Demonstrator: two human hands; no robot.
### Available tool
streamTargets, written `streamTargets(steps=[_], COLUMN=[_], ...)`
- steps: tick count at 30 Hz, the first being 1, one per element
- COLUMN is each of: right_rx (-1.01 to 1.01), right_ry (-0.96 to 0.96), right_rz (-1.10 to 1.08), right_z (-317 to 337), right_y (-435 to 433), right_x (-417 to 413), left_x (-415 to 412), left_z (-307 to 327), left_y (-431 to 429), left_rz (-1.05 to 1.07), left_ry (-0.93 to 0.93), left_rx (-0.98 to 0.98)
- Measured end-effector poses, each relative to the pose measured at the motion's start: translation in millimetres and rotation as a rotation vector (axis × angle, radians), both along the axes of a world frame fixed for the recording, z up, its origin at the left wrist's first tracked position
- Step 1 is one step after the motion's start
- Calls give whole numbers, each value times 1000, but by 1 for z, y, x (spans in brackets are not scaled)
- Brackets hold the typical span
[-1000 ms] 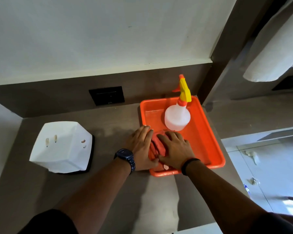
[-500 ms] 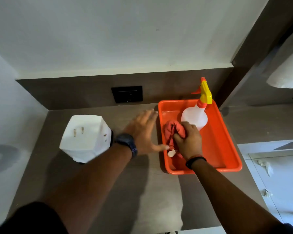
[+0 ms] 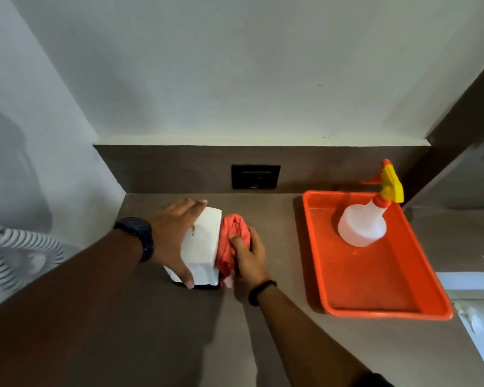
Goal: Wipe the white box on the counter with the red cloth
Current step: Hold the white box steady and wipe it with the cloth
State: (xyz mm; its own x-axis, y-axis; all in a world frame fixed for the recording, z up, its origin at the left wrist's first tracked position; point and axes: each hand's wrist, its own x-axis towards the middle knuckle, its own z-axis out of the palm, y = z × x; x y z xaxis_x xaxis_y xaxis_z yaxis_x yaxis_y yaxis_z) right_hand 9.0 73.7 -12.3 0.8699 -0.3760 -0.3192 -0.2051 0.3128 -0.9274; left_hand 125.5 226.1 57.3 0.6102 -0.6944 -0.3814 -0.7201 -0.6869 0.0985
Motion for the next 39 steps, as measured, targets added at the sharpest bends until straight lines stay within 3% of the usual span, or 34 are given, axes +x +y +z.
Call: streamTargets(steps=[3, 10, 15, 22, 29, 36, 39], right_rx=[198, 155, -76, -18, -98, 13, 3], right_ry=[34, 40, -11, 141, 37, 229, 154], right_rz=[-46, -233, -256, -320, -298, -333, -382], right_z=[-6, -10, -5, -20, -5, -24, -7], right_y=[23, 57, 43, 57, 44, 55, 60], right_x=[9, -2, 24, 16, 32, 20, 16], left_x=[6, 8, 8, 9, 8, 8, 8], left_z=[-10, -20, -25, -23, -20, -23, -24], left_y=[-3, -2, -2, -4, -4, -4, -3], left_rz=[-3, -27, 2, -1, 2, 4, -3], left_ry=[-30, -104, -116, -97, -90, -103, -107], left_rx=[15, -98, -157, -111, -123, -127, -143])
